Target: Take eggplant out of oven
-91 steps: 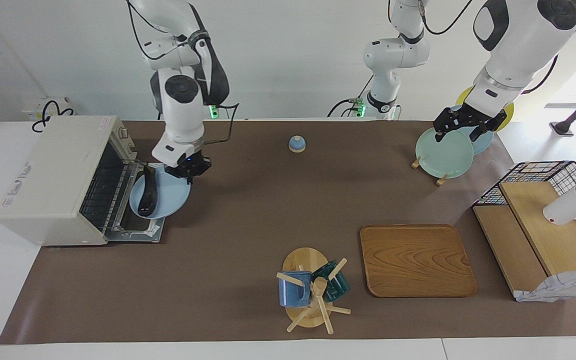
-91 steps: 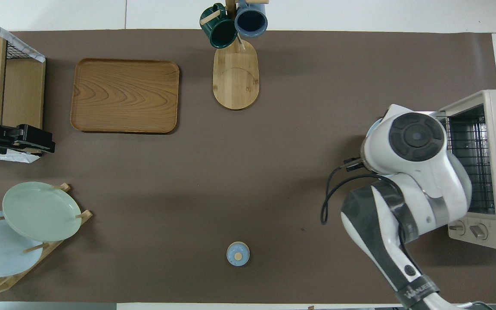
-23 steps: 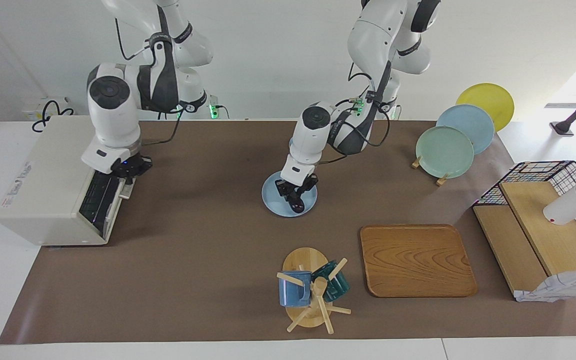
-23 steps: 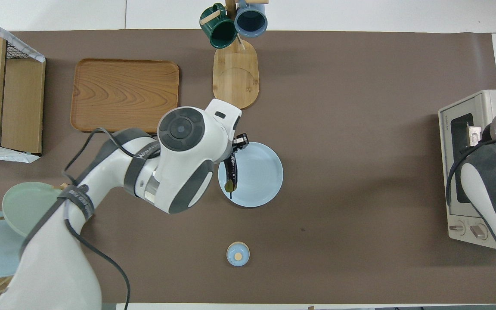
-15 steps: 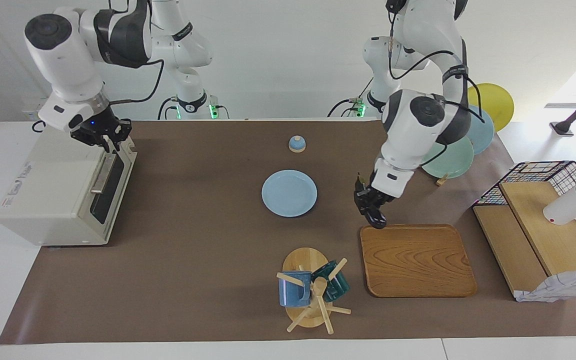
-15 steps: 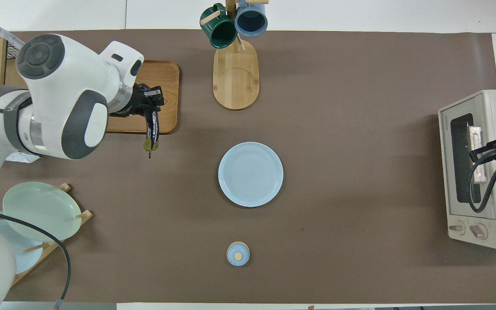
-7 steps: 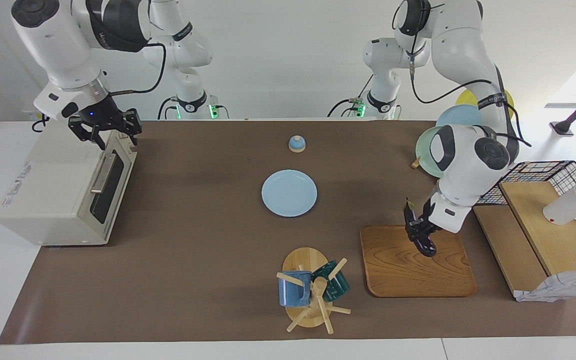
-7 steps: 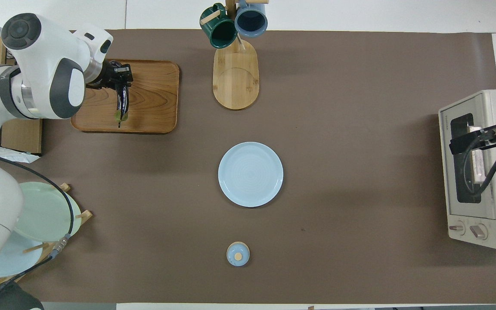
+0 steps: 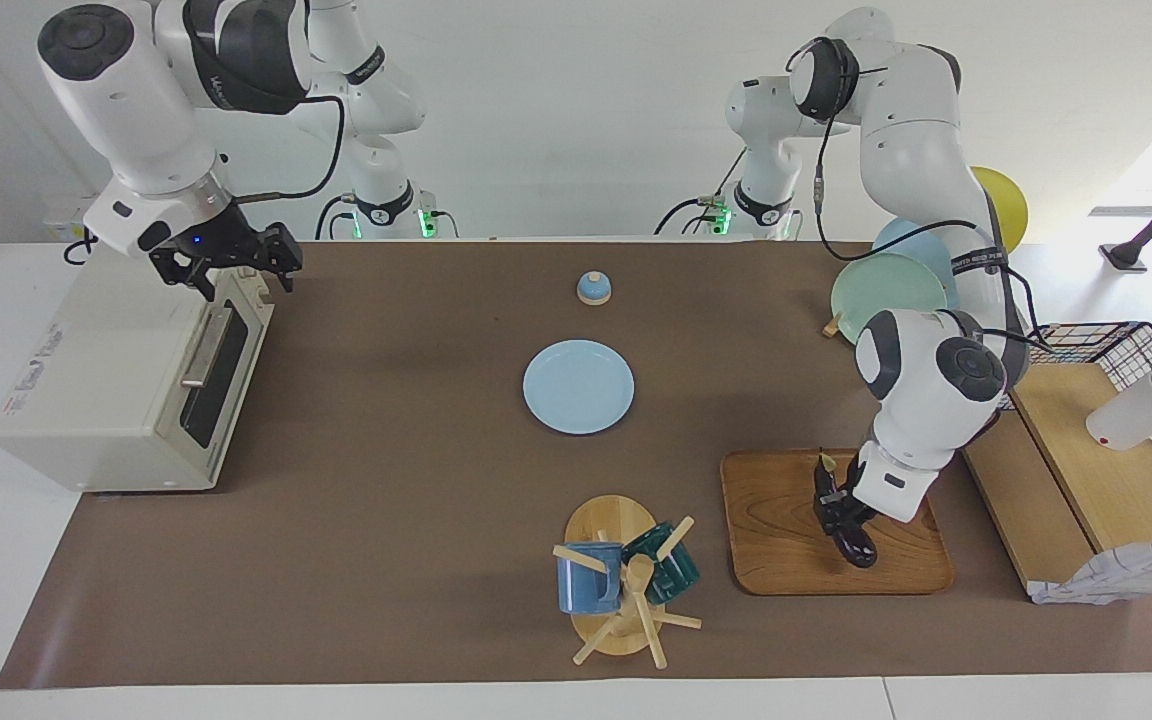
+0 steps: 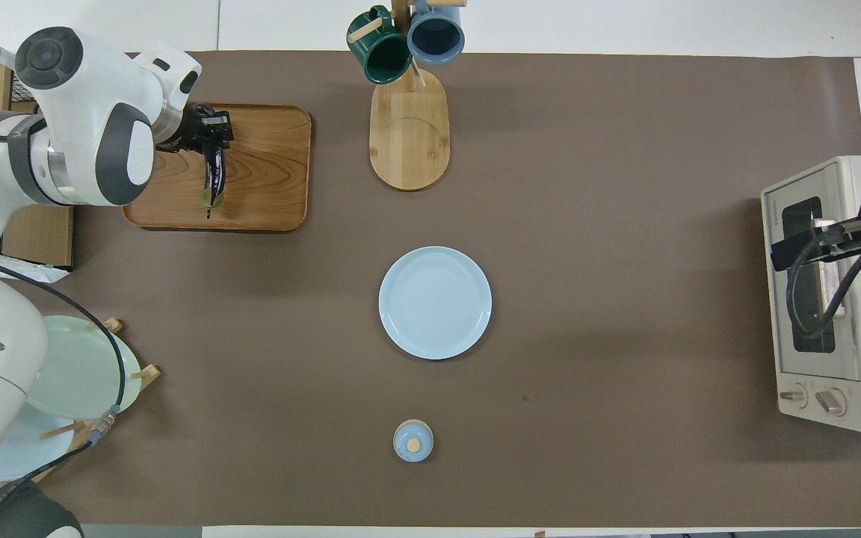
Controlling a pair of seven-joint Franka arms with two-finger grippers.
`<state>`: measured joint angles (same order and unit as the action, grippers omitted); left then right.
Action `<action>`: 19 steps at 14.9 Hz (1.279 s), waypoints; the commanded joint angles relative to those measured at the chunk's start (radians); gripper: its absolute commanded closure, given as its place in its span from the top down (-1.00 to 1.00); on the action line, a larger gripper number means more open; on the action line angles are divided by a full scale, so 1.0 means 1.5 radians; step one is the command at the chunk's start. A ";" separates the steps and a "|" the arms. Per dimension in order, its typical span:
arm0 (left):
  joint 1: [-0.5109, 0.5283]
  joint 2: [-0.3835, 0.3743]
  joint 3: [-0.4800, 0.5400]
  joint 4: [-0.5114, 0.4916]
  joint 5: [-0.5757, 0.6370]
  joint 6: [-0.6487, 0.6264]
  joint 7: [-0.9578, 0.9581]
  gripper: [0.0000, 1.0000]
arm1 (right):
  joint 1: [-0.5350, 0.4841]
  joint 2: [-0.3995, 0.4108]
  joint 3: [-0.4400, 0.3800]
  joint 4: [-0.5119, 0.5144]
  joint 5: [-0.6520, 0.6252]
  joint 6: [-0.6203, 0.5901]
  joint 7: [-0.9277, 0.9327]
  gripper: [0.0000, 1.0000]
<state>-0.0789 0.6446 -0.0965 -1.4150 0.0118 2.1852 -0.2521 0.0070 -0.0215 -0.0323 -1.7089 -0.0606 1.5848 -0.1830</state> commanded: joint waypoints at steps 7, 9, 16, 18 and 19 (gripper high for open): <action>0.020 -0.090 -0.001 -0.001 0.007 -0.103 0.006 1.00 | -0.007 -0.004 -0.001 0.012 0.009 -0.008 0.012 1.00; 0.021 -0.134 -0.001 -0.003 0.006 -0.153 0.000 1.00 | -0.008 -0.005 -0.002 0.012 0.013 -0.007 0.012 1.00; 0.034 -0.293 0.001 -0.015 0.012 -0.357 0.004 1.00 | -0.007 -0.005 -0.004 0.012 0.014 -0.001 0.012 1.00; 0.033 -0.363 0.001 -0.067 0.012 -0.395 0.006 1.00 | -0.008 -0.005 -0.004 0.012 0.014 0.011 0.012 1.00; 0.028 -0.390 0.001 -0.096 0.012 -0.398 0.005 1.00 | -0.007 -0.005 -0.004 0.012 0.014 0.010 0.012 1.00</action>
<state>-0.0363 0.1710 -0.0919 -1.4278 0.0120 1.5965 -0.2516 0.0052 -0.0246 -0.0404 -1.6951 -0.0606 1.5924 -0.1807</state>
